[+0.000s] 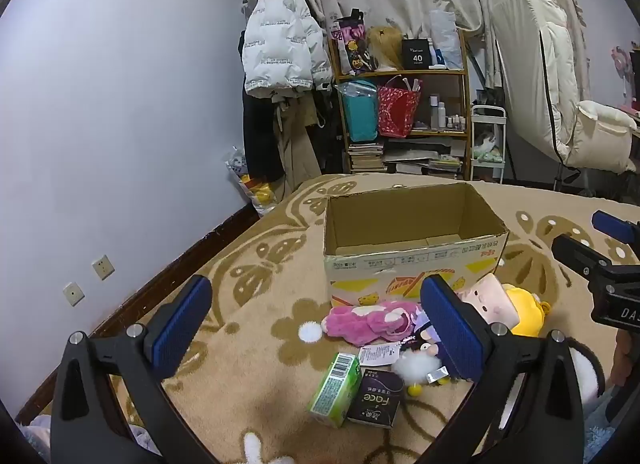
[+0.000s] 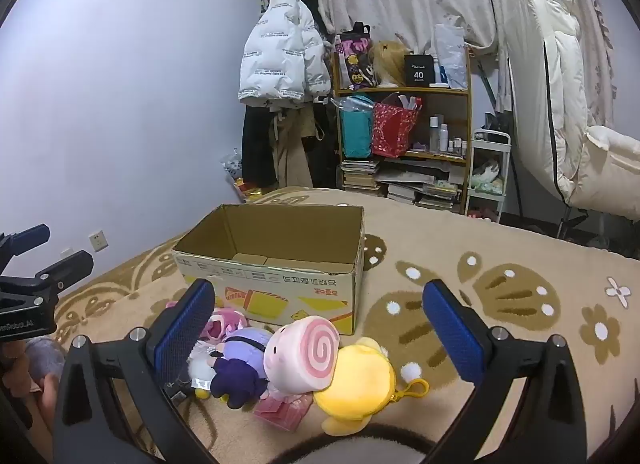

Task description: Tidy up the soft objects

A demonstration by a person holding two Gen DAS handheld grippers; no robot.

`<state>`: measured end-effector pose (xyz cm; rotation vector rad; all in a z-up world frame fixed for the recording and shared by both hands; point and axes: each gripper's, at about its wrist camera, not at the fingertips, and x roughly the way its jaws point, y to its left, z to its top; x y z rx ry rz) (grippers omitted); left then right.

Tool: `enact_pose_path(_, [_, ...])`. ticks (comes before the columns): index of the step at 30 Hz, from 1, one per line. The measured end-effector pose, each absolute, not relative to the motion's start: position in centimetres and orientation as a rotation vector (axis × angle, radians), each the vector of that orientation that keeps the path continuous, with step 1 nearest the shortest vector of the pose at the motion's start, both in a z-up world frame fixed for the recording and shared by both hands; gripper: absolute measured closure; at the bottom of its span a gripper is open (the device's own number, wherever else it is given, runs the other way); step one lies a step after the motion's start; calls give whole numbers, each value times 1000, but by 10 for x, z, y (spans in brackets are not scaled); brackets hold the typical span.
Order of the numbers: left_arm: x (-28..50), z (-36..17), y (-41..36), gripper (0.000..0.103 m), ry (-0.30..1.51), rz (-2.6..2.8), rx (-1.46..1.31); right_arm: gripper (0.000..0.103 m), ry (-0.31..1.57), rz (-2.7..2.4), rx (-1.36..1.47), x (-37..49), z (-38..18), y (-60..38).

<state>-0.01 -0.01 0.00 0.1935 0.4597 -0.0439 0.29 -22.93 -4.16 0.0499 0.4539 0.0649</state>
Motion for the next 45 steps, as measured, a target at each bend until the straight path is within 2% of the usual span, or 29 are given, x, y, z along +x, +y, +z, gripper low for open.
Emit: enact_pose_path(45, [5, -4, 11, 0, 465, -18, 136, 0, 463, 64, 48, 2, -41, -229])
